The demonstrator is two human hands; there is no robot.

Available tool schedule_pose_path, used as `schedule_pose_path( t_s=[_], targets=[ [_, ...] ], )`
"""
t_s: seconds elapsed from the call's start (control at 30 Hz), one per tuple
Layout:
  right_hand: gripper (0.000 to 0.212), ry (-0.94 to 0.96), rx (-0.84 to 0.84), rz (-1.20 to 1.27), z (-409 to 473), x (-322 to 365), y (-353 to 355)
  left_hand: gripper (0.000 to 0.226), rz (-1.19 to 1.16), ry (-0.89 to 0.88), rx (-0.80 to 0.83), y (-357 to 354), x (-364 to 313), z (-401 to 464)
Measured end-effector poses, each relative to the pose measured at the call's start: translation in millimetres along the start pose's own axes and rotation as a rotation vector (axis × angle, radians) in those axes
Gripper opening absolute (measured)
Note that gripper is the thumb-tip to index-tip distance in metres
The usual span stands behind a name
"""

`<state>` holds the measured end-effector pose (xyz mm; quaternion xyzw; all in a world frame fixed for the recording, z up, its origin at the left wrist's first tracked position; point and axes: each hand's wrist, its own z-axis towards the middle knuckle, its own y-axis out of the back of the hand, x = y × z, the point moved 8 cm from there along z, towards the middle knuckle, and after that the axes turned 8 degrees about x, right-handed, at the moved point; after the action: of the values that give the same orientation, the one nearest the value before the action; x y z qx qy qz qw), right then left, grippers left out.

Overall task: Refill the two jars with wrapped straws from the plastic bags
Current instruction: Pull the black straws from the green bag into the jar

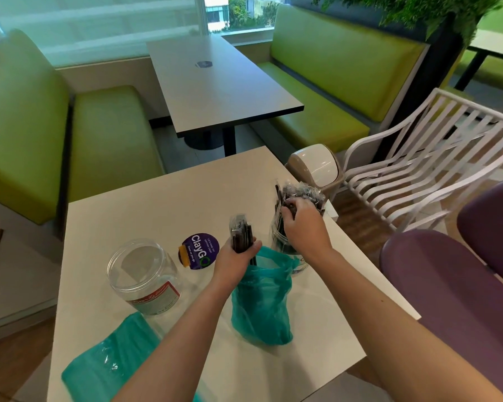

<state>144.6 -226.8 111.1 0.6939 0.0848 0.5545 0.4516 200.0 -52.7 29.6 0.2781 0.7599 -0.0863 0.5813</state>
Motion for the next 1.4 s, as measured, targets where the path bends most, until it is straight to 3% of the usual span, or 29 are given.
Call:
schedule_pose_path(
  t_s=[0.17, 0.3, 0.43, 0.63, 0.77, 0.9, 1.0, 1.2, 1.4],
  targets=[
    [0.054, 0.188, -0.075, -0.110, 5.0, 37.9, 22.1, 0.025, 0.021, 0.010, 0.000, -0.4, 1.2, 1.5],
    [0.034, 0.267, 0.040, -0.266, 18.9, 42.5, 9.0, 0.031, 0.004, 0.021, -0.008, -1.1, 3.0, 1.8],
    [0.023, 0.251, -0.060, -0.330, 18.2, 34.0, 13.5, 0.035, 0.010, 0.023, -0.012, 2.5, 3.2, 2.4],
    [0.027, 0.259, -0.048, -0.346, 6.1, 20.3, 5.7, 0.035, 0.005, 0.020, -0.003, 2.5, 2.3, 2.7],
    [0.041, 0.322, -0.221, -0.543, 5.0, 32.3, 19.0, 0.036, 0.006, 0.022, -0.001, 2.2, -0.3, 2.5],
    [0.055, 0.221, -0.009, -0.714, 20.8, 13.9, 6.2, 0.035, 0.003, 0.020, 0.001, 2.4, -3.4, 0.0],
    [0.053, 0.181, 0.108, -0.678, 26.1, 1.8, -1.6, 0.031, -0.004, 0.023, 0.014, 1.7, -3.1, -0.9],
    [0.045, 0.270, 0.087, -0.549, 32.9, 3.2, 9.3, 0.034, -0.006, 0.022, 0.006, 5.2, -2.3, -0.2],
    [0.035, 0.313, -0.078, -0.507, 31.5, 8.6, 28.4, 0.027, -0.035, 0.010, 0.015, 2.6, -2.7, -1.1]
  ],
)
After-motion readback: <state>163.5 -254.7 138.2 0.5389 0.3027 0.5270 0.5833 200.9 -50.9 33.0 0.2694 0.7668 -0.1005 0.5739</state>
